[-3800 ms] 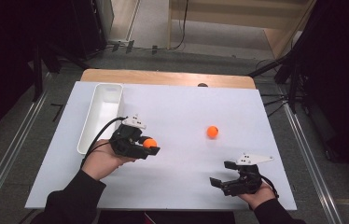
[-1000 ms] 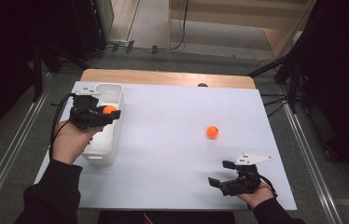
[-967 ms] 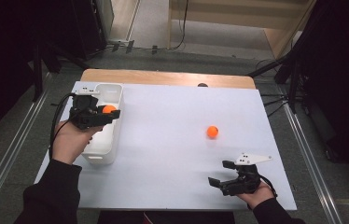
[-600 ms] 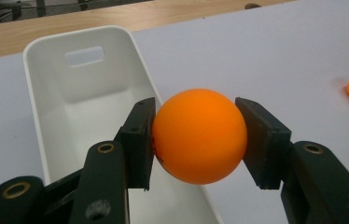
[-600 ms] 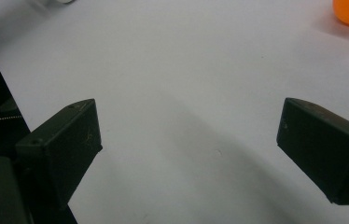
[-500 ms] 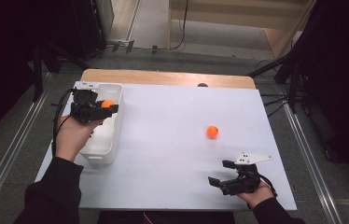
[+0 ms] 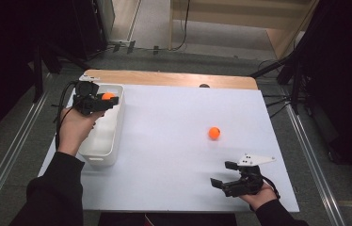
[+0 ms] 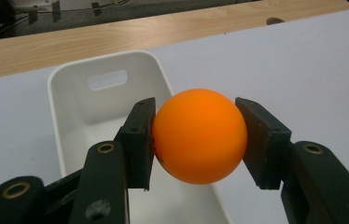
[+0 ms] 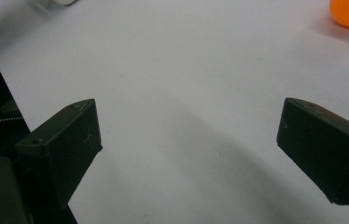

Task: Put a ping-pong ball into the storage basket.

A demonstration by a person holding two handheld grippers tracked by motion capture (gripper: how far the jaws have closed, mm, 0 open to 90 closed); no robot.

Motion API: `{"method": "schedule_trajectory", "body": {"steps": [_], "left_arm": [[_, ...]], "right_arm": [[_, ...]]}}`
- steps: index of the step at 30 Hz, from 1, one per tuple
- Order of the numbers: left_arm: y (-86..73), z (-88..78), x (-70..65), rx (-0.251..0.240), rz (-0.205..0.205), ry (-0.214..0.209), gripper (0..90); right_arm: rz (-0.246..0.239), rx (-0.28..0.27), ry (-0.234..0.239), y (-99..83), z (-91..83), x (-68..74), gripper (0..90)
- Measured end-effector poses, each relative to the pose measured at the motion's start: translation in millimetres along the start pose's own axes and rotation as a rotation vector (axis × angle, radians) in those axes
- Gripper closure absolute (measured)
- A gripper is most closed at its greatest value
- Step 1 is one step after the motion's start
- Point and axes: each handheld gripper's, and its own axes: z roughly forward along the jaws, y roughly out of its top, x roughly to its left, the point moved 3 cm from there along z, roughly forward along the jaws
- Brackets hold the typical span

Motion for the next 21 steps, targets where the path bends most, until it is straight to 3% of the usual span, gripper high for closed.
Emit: {"method": "schedule_trajectory", "body": {"steps": [9, 13, 21], "left_arm": [[7.2, 14.5, 6.5, -0.002, -0.031, -0.005, 50.7], [7.6, 22.3, 7.3, -0.005, -0.023, 0.011, 50.7], [9.0, 35.1, 16.4, -0.042, -0.05, 0.044, 50.6]], "right_arm": [[0.002, -0.004, -0.006, -0.1, 0.2, -1.6, 5.1], [0.008, -0.005, -0.006, 0.0, 0.0, -1.7, 5.1], [0.007, -0.004, -0.005, 0.2, 0.3, -2.0, 5.0]]}}
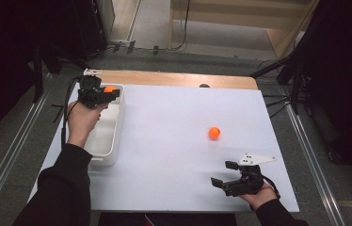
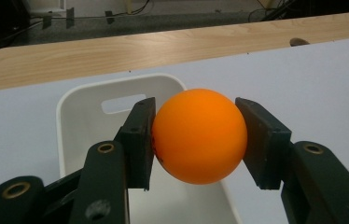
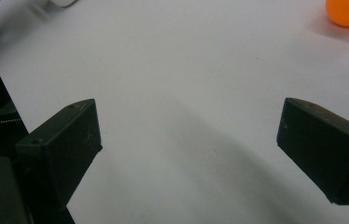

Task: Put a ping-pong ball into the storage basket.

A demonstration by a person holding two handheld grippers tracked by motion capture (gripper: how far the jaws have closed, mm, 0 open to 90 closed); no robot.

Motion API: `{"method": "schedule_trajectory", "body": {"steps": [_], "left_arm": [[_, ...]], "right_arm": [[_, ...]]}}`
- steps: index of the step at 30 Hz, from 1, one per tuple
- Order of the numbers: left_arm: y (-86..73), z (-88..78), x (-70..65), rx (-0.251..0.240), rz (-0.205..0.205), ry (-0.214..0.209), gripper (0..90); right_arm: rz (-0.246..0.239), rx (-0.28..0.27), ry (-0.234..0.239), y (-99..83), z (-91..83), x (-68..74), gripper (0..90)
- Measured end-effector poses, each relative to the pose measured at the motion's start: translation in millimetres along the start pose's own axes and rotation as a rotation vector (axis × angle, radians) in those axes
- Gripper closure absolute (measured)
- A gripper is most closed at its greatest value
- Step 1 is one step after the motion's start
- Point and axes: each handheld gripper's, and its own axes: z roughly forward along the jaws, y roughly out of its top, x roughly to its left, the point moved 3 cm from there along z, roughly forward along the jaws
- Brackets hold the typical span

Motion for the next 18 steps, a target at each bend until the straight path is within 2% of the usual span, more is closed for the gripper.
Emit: {"method": "schedule_trajectory", "body": {"steps": [2, 9, 12, 14, 18], "left_arm": [[-0.1, 3.0, 2.2, -0.002, 0.004, 0.012, 50.6], [-2.6, 13.8, 8.7, 0.002, -0.023, 0.025, 50.5], [-4.6, 18.1, 9.4, 0.022, -0.012, 0.049, 50.5], [-6.0, 21.3, 9.8, 0.024, -0.027, 0.041, 50.5], [-9.6, 27.5, 11.4, 0.034, -0.036, 0.05, 50.5]], "right_arm": [[-0.001, 0.0, 0.001, -0.1, -0.1, -0.3, 5.1], [0.005, 0.004, 0.0, -0.5, -0.6, -0.5, 5.1], [0.006, 0.001, -0.001, -0.5, -0.6, -0.3, 5.1], [0.005, 0.003, 0.003, -0.7, -1.0, 0.0, 5.1], [0.005, 0.001, 0.004, -0.7, -0.9, 0.2, 5.1]]}}
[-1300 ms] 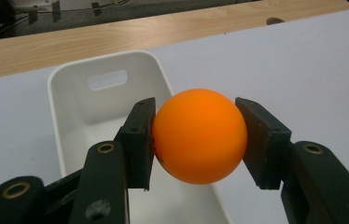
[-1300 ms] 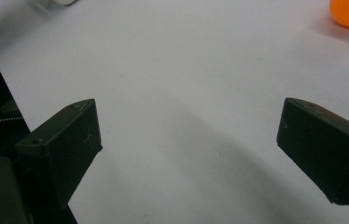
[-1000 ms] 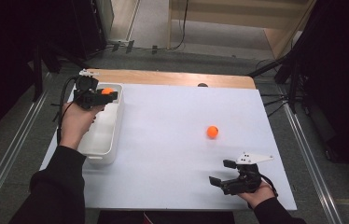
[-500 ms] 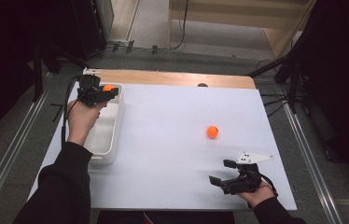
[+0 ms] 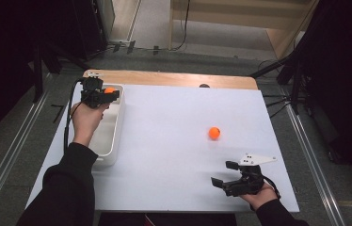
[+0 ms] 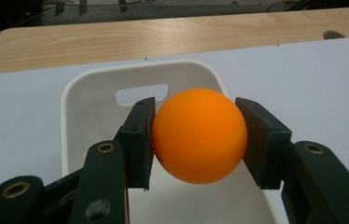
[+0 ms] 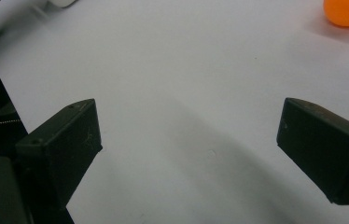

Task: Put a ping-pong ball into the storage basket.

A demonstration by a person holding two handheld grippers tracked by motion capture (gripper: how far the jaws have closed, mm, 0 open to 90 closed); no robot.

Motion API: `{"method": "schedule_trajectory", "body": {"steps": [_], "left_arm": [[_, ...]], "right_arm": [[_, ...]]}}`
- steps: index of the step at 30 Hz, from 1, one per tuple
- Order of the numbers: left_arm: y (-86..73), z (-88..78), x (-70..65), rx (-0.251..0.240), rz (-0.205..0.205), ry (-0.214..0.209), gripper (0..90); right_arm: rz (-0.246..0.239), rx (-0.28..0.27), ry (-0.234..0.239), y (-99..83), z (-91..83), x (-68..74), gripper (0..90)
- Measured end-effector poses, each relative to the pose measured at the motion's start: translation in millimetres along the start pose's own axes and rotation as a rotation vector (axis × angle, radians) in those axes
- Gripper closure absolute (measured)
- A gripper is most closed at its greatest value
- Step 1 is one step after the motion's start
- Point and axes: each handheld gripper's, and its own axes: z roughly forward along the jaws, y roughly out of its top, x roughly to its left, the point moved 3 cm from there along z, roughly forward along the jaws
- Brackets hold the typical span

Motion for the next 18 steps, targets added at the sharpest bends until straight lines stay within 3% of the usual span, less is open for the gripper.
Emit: {"method": "schedule_trajectory", "body": {"steps": [4, 18], "left_arm": [[-2.8, 5.0, 1.8, 0.013, -0.023, 0.005, 50.4], [-5.9, 11.3, 0.5, 0.052, -0.018, 0.01, 50.2]], "right_arm": [[0.002, 0.0, 0.002, 0.3, -0.1, 0.0, 5.1], [-0.01, -0.009, 0.002, 0.9, 0.8, 0.1, 5.0]]}}
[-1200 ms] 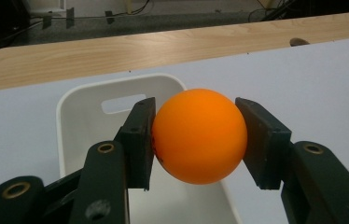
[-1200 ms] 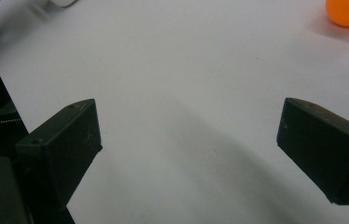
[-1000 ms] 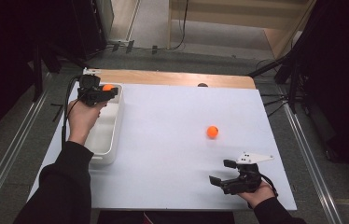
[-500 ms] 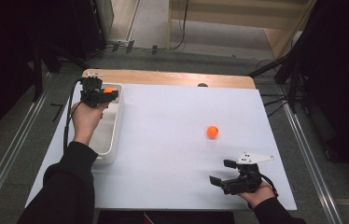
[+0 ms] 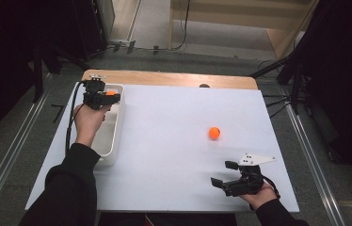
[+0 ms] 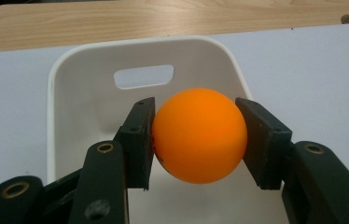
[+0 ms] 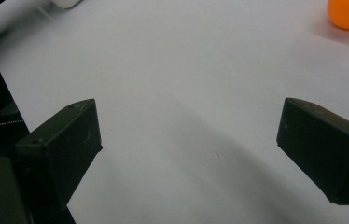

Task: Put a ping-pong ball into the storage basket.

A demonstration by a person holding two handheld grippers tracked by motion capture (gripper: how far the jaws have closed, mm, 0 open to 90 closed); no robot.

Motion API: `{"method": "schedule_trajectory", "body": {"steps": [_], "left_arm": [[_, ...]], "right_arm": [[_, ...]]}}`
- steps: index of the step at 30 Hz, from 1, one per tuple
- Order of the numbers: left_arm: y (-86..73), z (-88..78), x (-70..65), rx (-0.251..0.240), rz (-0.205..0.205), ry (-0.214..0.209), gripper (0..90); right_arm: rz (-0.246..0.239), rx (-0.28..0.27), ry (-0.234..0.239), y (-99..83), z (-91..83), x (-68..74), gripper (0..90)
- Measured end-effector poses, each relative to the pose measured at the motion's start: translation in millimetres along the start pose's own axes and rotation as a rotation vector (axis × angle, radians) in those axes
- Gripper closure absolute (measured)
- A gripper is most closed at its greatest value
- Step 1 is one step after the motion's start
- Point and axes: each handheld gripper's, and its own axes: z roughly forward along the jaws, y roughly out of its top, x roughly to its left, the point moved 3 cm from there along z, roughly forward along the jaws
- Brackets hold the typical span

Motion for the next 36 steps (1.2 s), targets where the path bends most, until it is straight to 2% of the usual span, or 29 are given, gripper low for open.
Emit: {"method": "schedule_trajectory", "body": {"steps": [5, 7, 8, 11, 16, 19, 24, 26, 27, 30, 33, 36], "left_arm": [[0.5, -0.2, 0.5, -0.004, -0.007, -0.006, 49.9], [0.8, 0.3, 0.8, 0.001, -0.017, -0.018, 45.6], [0.9, 0.0, 1.2, 0.001, -0.014, -0.01, 44.8], [1.7, -1.2, 3.3, 0.008, -0.018, 0.012, 34.8], [3.2, -5.6, 7.3, 0.002, -0.04, -0.011, 26.8], [4.8, -8.0, 7.4, -0.004, -0.04, -0.02, 26.7], [8.2, -15.2, 6.3, -0.007, -0.035, -0.041, 19.1], [9.2, -19.2, 5.5, -0.015, -0.024, -0.04, 18.9], [9.4, -20.7, 4.5, -0.017, -0.027, -0.049, 18.9], [8.6, -24.7, 0.9, 0.028, -0.022, -0.102, 18.7], [8.6, -31.1, -6.8, 0.028, 0.005, -0.141, 17.6], [10.7, -36.6, -12.1, 0.014, 0.024, -0.153, 17.6]], "right_arm": [[0.01, 0.008, 0.003, -0.5, -0.4, 0.1, 5.1], [0.009, 0.007, 0.005, -0.5, -0.6, -0.2, 5.1], [0.009, 0.007, 0.005, -0.5, -0.6, 0.0, 5.1], [0.006, 0.005, 0.005, -0.2, -0.7, -0.1, 5.1], [-0.002, 0.0, 0.002, 1.3, 1.0, -1.7, 5.1], [0.0, 0.006, 0.009, 2.6, 2.9, -2.6, 5.0], [0.009, 0.008, 0.007, 2.5, 3.7, -3.6, 5.1], [0.012, 0.012, 0.004, 2.0, 3.4, -3.4, 5.0], [0.012, 0.011, 0.004, 1.8, 3.3, -3.5, 5.1], [0.005, 0.01, 0.003, 1.3, 2.8, -3.6, 5.1], [0.015, 0.006, 0.008, 1.8, 2.5, -2.5, 5.0], [0.008, 0.007, 0.001, 1.6, 3.0, -3.8, 5.0]]}}
